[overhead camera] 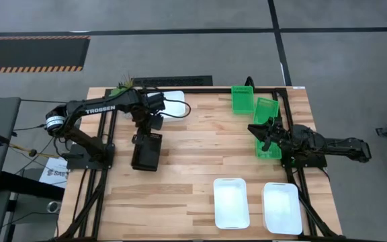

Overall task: Stack baskets by color
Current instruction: Stack the bottom black bin on top of the black bins

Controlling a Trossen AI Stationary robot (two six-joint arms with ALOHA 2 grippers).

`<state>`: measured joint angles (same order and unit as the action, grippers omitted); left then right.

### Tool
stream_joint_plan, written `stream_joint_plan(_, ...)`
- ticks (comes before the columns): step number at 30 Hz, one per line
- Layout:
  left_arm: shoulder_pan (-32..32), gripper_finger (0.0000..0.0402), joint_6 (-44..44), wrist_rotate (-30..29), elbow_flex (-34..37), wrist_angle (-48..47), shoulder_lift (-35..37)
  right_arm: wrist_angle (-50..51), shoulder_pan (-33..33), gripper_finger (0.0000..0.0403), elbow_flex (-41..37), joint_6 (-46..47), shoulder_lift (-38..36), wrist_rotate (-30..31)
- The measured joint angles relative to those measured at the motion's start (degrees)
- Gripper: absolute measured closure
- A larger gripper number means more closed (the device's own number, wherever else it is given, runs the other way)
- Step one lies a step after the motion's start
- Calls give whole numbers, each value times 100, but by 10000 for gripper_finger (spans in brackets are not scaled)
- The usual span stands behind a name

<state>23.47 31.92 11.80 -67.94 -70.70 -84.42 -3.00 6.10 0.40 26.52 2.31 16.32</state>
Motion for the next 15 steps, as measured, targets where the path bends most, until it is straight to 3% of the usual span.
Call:
stream_joint_plan(8,0,401,-61,-20,546,103,-6,1,0,298,-1,2,0,0)
stream_joint_plan(15,0,401,-48,-29,592,329,-6,1,0,298,-1,2,0,0)
